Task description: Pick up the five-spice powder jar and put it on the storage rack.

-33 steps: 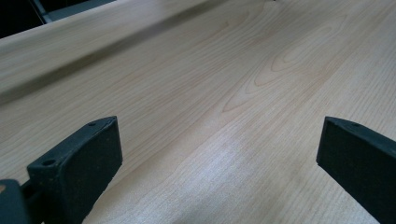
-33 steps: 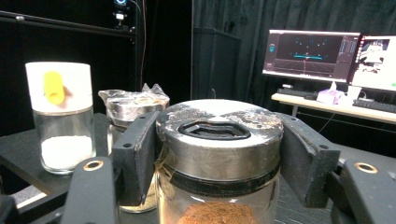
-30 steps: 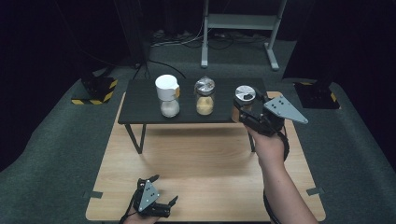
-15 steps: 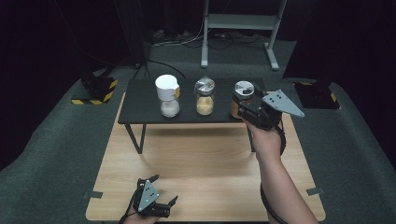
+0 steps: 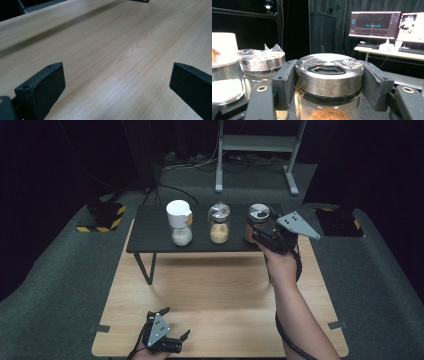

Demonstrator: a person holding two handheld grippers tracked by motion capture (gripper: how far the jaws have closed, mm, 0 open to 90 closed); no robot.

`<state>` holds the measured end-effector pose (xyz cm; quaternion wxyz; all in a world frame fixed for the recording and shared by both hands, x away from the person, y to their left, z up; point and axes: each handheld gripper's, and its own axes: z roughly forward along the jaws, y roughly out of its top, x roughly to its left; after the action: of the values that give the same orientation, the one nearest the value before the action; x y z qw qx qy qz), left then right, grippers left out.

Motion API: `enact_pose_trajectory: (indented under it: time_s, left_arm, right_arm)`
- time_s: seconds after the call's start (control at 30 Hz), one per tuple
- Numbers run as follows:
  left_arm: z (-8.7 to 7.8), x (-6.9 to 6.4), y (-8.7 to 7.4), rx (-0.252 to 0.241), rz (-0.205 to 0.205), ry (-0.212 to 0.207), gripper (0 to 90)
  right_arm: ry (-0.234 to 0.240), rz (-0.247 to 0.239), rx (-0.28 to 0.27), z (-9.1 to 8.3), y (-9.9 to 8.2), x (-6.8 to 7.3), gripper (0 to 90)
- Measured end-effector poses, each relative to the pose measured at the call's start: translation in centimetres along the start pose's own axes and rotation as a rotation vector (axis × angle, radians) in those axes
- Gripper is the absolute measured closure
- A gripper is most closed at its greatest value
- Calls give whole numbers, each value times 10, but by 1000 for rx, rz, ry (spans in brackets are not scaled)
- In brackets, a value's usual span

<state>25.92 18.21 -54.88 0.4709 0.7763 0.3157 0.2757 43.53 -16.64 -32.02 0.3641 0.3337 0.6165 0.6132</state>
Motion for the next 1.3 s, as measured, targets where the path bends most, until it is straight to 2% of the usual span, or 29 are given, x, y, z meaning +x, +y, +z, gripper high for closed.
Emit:
enact_pose_trajectory:
  time_s: [0.7, 1.03, 1.3]
  left_arm:
    - [0, 1, 0, 1, -3, -5, 5]
    - [0, 0, 0, -1, -1, -5, 5]
    - [0, 0, 0, -2, -1, -6, 5]
  right_arm:
    - [-5, 19, 15, 10, -6, -2, 345]
    - [-9, 43, 19, 13, -10, -5, 344]
    - [-13, 31, 12, 13, -11, -4, 341]
